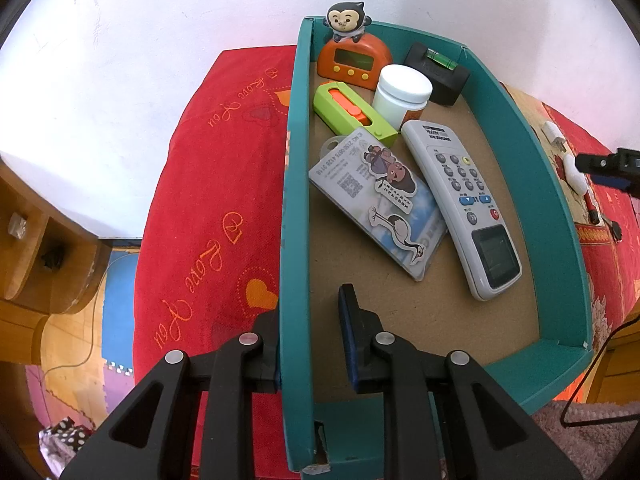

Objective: Organize objects
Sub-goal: 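Open the right tool to release the remote and move to the earbud case, then grasp the white earbud case with the right tool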

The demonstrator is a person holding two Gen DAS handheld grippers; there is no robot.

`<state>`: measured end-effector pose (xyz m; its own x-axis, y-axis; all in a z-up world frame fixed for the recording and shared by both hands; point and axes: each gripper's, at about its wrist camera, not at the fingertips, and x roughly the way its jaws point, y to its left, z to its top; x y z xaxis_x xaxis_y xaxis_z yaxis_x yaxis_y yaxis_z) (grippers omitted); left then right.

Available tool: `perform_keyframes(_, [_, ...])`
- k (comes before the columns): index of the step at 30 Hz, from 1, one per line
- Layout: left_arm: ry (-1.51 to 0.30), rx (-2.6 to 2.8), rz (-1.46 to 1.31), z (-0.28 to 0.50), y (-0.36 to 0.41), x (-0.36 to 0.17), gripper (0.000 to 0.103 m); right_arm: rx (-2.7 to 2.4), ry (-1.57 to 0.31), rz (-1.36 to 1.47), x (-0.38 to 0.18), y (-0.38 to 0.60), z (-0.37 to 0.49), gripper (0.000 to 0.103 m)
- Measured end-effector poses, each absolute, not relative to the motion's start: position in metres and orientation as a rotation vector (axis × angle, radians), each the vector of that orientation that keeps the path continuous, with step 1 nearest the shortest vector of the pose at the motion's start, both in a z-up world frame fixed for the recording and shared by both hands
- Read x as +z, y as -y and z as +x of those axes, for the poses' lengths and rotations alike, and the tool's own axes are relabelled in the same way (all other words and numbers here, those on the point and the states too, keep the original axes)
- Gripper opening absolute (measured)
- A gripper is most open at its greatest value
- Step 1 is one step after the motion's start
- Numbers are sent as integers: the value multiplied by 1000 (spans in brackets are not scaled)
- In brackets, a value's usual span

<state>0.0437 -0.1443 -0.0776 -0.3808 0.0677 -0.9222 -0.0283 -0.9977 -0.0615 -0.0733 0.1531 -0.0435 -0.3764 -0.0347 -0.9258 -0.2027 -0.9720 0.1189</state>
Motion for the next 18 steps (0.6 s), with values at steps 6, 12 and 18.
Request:
perform_keyframes(6, [54,2563,-1714,44,144,-77,21,2368,-440,-1629,-69,-193,-81,59])
perform_keyframes(12, [53,2563,-1715,46,144,-77,21,2328,-434,-1621,-81,-200,-87,59])
perform_keyframes(18, [53,2563,-1714,46,144,-77,21,2303,-429,-1634,-91,-202,-88,59])
